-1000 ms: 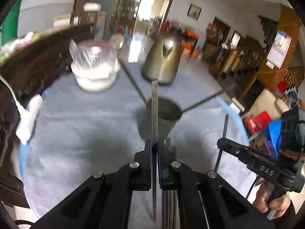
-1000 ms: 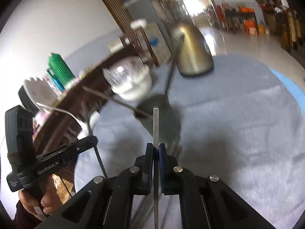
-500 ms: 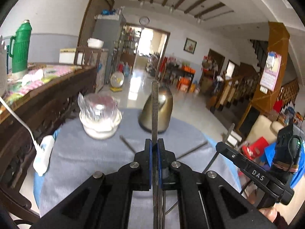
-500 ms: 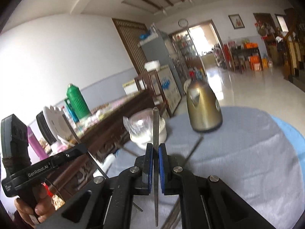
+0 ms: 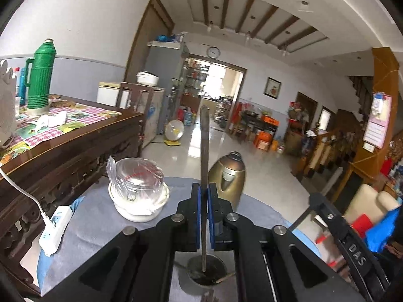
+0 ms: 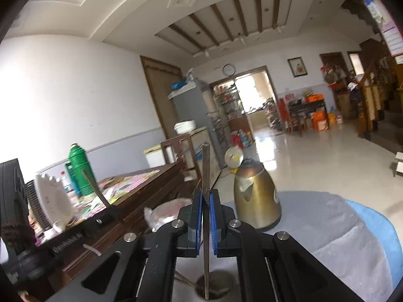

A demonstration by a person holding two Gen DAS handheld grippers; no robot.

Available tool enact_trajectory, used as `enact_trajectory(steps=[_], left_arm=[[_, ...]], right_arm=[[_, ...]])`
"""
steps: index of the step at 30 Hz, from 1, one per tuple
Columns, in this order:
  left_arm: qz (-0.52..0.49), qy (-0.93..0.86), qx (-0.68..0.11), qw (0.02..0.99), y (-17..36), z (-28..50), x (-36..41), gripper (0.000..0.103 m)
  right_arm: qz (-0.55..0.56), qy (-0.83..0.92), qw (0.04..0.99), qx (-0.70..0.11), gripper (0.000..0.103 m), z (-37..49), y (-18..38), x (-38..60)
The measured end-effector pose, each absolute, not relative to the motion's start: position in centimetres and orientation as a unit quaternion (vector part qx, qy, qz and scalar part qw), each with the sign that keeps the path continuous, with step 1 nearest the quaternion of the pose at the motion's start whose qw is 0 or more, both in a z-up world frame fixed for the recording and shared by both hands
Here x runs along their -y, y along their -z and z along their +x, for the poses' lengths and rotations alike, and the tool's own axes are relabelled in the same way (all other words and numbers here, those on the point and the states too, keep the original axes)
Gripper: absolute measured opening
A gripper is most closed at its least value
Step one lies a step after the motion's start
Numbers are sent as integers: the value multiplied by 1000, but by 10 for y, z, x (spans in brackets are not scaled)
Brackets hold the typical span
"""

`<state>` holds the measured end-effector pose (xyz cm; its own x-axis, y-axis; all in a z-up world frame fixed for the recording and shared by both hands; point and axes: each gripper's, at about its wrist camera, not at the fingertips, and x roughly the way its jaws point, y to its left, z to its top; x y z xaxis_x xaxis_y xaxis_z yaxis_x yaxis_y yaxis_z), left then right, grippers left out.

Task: Organize utensils
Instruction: 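Lower both chopsticks into the grey holder and open both tools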

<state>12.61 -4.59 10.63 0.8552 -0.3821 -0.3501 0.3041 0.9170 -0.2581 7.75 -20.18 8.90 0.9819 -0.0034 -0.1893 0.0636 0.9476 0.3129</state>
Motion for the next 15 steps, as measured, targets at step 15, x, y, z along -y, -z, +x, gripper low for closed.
enact_trajectory(steps=[15], left_arm=[[-70, 192, -296, 933, -47, 147, 61, 7]], right_arm=[[143, 10, 973, -183, 9, 97, -39, 195]])
